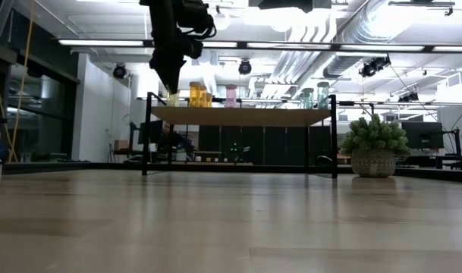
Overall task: Pick and place medicine bottles onto shelf by color
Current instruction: Put the left yellow pill bottle on the shelf, then put the yellow pill bottle aligned with the other yellow pill bottles on the shelf
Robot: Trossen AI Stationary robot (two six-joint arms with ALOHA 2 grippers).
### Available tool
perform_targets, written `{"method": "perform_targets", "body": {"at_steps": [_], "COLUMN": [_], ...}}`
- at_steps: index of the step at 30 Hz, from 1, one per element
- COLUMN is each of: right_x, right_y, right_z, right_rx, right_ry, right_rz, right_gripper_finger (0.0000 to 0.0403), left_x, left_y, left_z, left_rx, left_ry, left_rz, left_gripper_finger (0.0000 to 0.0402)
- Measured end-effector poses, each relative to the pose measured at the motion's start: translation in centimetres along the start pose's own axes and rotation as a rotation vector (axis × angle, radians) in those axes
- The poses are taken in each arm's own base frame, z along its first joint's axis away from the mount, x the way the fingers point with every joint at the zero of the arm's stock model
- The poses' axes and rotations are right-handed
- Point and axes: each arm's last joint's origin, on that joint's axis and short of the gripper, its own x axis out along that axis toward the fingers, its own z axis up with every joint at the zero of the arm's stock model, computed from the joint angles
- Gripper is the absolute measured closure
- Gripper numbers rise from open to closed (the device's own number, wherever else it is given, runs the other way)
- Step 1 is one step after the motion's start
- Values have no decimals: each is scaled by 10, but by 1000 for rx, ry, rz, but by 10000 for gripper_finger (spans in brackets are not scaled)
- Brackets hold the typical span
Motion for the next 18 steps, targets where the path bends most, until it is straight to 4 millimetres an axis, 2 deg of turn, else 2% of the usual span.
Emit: {"method": "perform_targets", "body": {"at_steps": [9, 18], "right_x": [0, 0], "right_y": [0, 0], "right_z": [0, 0], "right_rx": [0, 0], "right_ry": [0, -1], "right_rz": [0, 0], "right_gripper_finger": [128, 128], "left_x": [1, 2], "left_y": [0, 0], "left_z": [0, 0], "left_rx": [15, 27], "left_ry": [4, 16], "left_rz": [0, -4], "left_gripper_finger": [279, 188]}}
